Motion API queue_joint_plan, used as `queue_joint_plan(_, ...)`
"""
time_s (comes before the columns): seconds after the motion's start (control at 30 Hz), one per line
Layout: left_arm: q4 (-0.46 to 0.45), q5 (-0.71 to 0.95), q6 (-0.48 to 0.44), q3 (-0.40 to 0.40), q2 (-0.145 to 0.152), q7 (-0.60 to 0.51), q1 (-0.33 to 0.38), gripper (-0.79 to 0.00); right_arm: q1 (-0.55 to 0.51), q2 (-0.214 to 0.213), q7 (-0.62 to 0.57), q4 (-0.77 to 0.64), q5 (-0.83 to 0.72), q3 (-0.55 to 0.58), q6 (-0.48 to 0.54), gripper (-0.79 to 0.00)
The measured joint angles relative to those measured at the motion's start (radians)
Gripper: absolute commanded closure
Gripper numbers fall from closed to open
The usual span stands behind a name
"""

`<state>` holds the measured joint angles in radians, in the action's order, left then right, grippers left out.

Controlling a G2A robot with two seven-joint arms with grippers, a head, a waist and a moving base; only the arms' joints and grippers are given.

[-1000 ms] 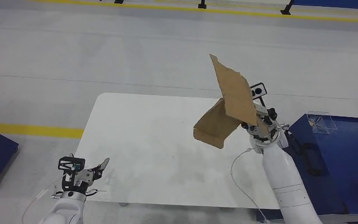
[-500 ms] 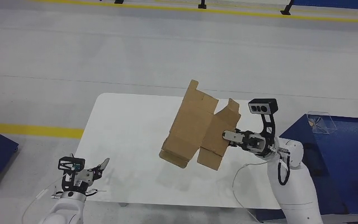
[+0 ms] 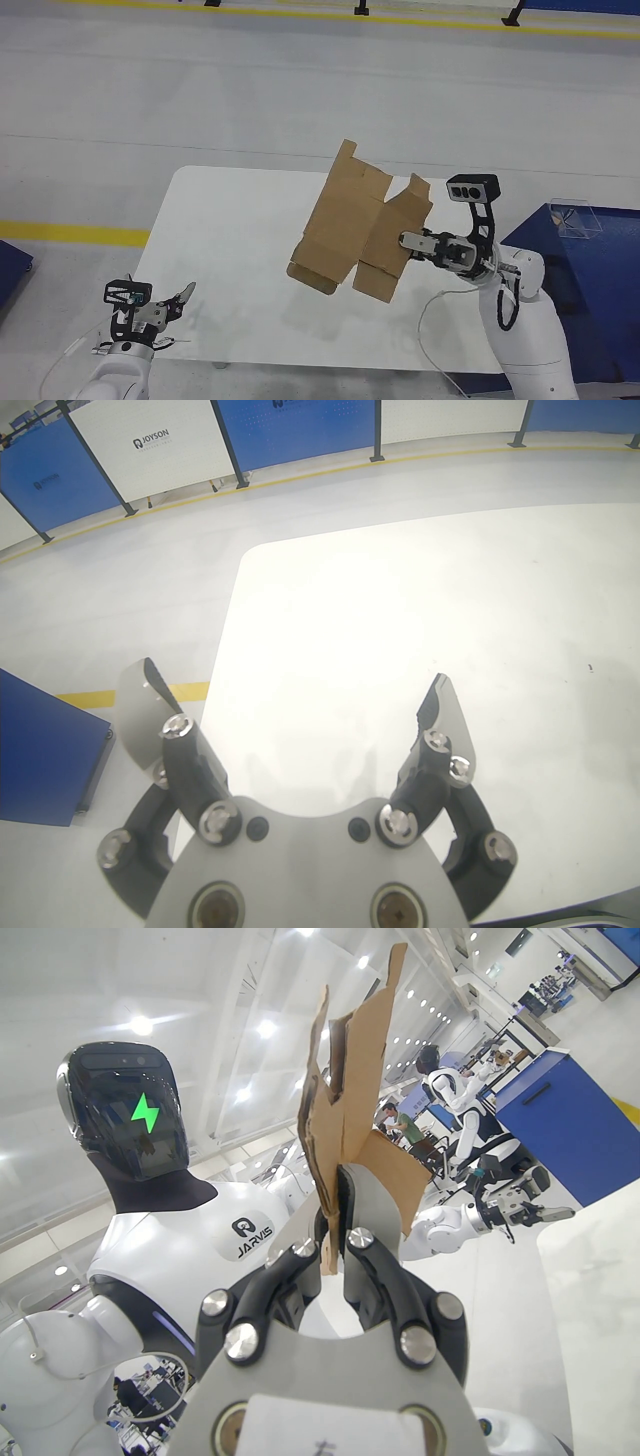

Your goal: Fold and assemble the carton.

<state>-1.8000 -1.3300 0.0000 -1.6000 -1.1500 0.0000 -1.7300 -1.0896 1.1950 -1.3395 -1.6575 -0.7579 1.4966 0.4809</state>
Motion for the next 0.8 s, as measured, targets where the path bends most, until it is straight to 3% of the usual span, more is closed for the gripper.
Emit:
queue_joint_plan(0.13,0.0,0.0,0.0,0.0,0.0,0.0,0.0,-0.785,-0.006,-0.015,0.06,-0.101,0.172,0.076,0.06,0.0)
queue_joint_plan(0.37,0.0,0.0,0.0,0.0,0.0,0.0,0.0,-0.785,-0.045,-0.056,0.233,-0.345,0.648,0.259,0.233,0.0)
queue_joint_plan(0.57,0.0,0.0,0.0,0.0,0.0,0.0,0.0,-0.785,-0.098,-0.075,0.386,-0.453,0.85,0.4,0.385,0.0)
queue_joint_plan(0.8,0.0,0.0,0.0,0.0,0.0,0.0,0.0,-0.785,-0.134,-0.071,0.578,-0.575,1.122,0.557,0.465,0.0)
